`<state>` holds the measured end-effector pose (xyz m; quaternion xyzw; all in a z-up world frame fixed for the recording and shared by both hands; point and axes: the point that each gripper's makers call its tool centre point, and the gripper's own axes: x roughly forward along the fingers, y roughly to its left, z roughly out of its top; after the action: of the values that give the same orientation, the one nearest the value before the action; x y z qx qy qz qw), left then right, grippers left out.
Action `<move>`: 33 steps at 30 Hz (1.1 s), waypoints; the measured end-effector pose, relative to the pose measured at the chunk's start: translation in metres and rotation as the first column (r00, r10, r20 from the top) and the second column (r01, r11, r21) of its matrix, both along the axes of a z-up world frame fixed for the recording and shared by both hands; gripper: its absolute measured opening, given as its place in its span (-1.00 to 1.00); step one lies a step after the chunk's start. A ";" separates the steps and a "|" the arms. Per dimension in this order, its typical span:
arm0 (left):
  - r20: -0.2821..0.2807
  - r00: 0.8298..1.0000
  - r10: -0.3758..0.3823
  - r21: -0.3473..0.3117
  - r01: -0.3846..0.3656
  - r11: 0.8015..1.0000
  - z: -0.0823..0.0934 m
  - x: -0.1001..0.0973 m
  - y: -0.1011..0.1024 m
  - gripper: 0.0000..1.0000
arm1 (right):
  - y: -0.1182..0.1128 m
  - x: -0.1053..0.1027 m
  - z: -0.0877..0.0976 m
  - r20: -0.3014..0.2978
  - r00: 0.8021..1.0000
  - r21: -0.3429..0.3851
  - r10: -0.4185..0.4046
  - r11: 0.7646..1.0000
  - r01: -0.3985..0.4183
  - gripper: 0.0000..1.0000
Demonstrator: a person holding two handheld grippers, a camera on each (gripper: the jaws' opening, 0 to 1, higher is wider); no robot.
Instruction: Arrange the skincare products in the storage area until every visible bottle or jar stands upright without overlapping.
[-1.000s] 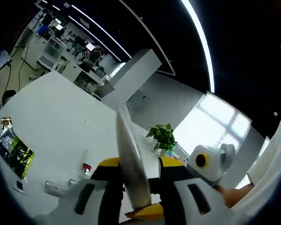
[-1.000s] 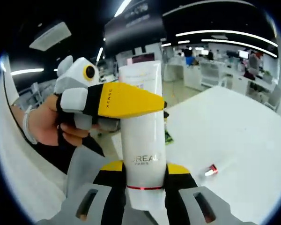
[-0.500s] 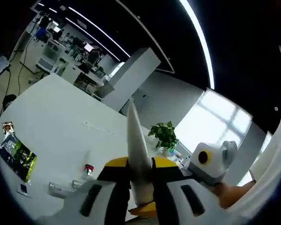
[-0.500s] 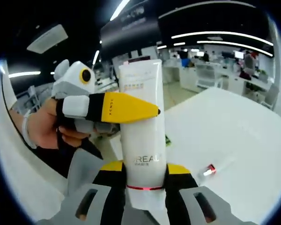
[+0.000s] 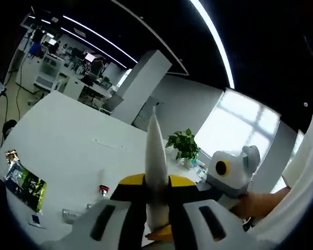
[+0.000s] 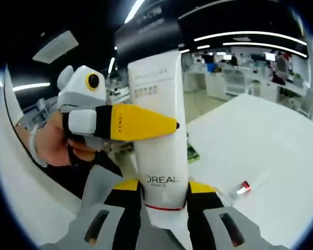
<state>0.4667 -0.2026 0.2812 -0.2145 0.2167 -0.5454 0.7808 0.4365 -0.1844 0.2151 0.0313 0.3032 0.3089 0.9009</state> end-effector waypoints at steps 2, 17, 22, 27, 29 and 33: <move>0.025 1.000 0.003 0.027 -0.003 1.000 -0.003 0.002 0.003 -0.83 | 0.000 0.000 0.002 0.007 1.000 -0.012 0.015 1.000 -0.015 -0.34; 0.129 0.991 0.017 0.125 -0.033 0.992 -0.012 0.010 0.025 -0.83 | -0.026 0.014 0.062 0.086 0.990 0.285 -0.115 0.955 0.087 0.02; 0.156 0.988 -0.022 0.163 -0.004 0.987 -0.016 -0.006 0.013 -0.83 | -0.009 0.021 0.073 0.082 0.989 0.341 -0.123 0.936 0.088 0.14; 0.181 0.982 -0.054 0.168 0.023 0.986 -0.015 -0.018 0.004 -0.83 | 0.008 0.023 0.062 0.039 0.995 0.329 -0.095 0.941 0.077 0.18; 0.195 0.978 -0.076 0.193 0.037 0.980 -0.018 -0.022 0.001 -0.83 | 0.010 0.024 0.063 0.037 0.995 0.336 -0.095 0.939 0.078 0.19; 0.222 0.967 -0.126 0.232 0.073 0.970 -0.021 -0.032 -0.009 -0.83 | 0.012 0.024 0.061 0.037 0.995 0.314 -0.091 0.947 0.075 0.13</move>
<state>0.4350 -0.2115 0.2604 -0.0487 0.1931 -0.5778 0.7915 0.4601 -0.1722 0.2762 0.1780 0.2259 0.3155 0.9043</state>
